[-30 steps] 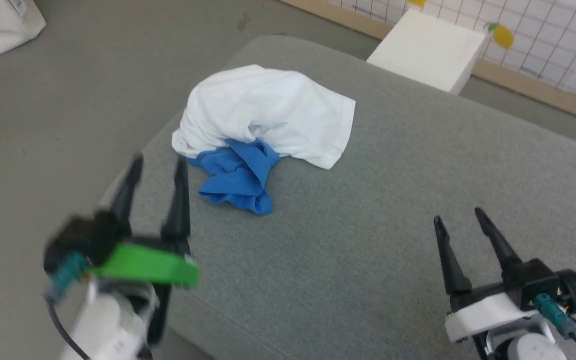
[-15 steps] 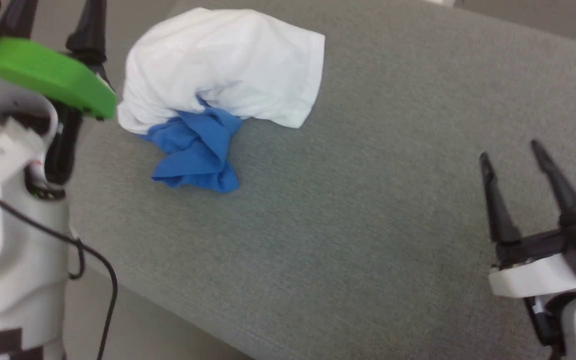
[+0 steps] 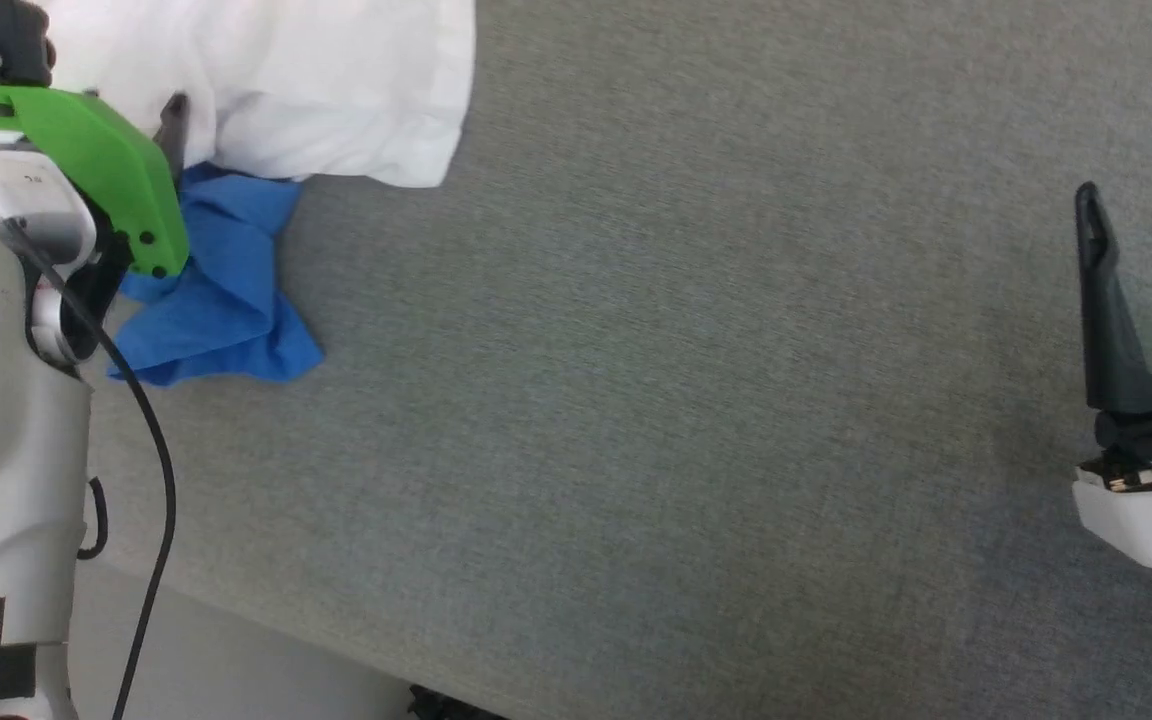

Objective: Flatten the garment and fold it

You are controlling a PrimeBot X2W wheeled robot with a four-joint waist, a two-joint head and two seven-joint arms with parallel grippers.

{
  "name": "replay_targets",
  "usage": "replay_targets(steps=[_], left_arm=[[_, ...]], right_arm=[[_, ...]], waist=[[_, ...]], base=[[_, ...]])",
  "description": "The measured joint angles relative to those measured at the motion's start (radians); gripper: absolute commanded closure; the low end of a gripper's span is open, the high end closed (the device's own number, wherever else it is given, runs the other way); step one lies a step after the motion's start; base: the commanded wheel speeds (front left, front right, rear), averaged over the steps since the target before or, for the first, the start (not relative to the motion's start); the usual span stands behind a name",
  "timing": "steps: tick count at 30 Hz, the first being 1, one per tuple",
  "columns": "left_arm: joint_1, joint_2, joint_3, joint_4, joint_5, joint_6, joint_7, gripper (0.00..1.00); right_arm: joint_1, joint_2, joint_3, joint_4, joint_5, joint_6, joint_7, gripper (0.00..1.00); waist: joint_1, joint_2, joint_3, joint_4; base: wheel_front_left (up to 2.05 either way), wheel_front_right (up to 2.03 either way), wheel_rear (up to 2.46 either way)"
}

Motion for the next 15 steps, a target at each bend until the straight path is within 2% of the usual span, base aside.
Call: replay_targets(steps=[5,10,11,12,15], left_arm=[[0.023,0.0,-0.001,0.053,-0.011,0.013,0.055,0.0],[0.024,0.012,0.005,0.075,-0.013,0.018,0.038,0.0],[0.024,0.012,0.006,0.079,-0.013,0.014,0.022,0.73],[0.024,0.013,0.006,0.085,-0.013,0.01,0.003,1.0],[0.022,0.006,0.014,0.098,-0.038,-0.004,-0.049,1.0]], right_arm=[[0.001,-0.007,-0.01,-0.017,0.009,0.0,0.017,0.0],[0.001,-0.007,-0.002,-0.023,0.016,0.0,0.026,0.0],[0.001,-0.007,0.0,-0.023,0.016,0.0,0.027,0.0],[0.001,-0.007,0.002,-0.023,0.016,0.0,0.028,0.0],[0.001,-0.006,0.006,-0.018,0.02,0.0,0.027,0.0]], waist=[[0.0,0.0,0.036,-0.031],[0.0,0.0,0.052,-0.045],[0.0,0.0,0.052,-0.045],[0.0,0.0,0.05,-0.044],[0.0,0.0,0.038,-0.042]], base=[[0.0,0.0,0.0],[0.0,0.0,0.0],[0.0,0.0,0.0],[0.0,0.0,0.0],[0.0,0.0,0.0]])
